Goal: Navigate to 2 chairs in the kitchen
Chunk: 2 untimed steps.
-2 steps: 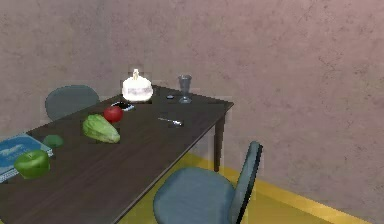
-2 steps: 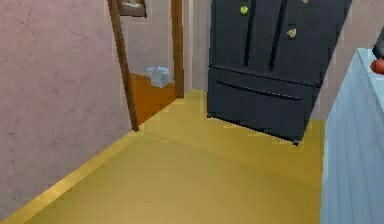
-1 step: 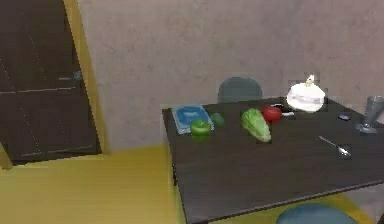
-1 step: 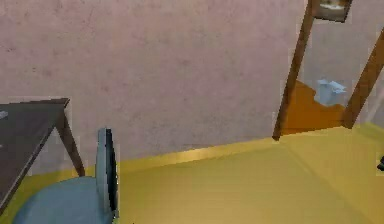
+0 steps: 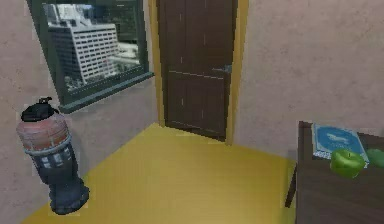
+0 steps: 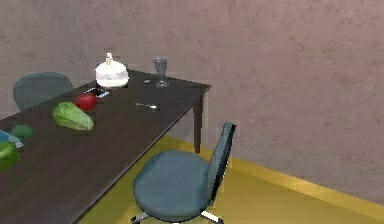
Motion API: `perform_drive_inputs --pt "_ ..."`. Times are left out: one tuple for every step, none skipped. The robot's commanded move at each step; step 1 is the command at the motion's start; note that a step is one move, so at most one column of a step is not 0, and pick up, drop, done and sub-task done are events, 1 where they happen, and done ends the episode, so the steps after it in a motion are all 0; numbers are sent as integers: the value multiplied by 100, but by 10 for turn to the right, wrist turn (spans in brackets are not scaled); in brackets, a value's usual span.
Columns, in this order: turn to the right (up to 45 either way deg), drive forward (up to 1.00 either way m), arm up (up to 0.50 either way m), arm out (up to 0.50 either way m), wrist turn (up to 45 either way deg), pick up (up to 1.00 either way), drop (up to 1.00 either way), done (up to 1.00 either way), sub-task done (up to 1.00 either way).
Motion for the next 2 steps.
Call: perform_drive_inputs --pt "0 30 0 0 0 0 0 0 0" --pt "150 0 0 0 0 0 0 0 0"
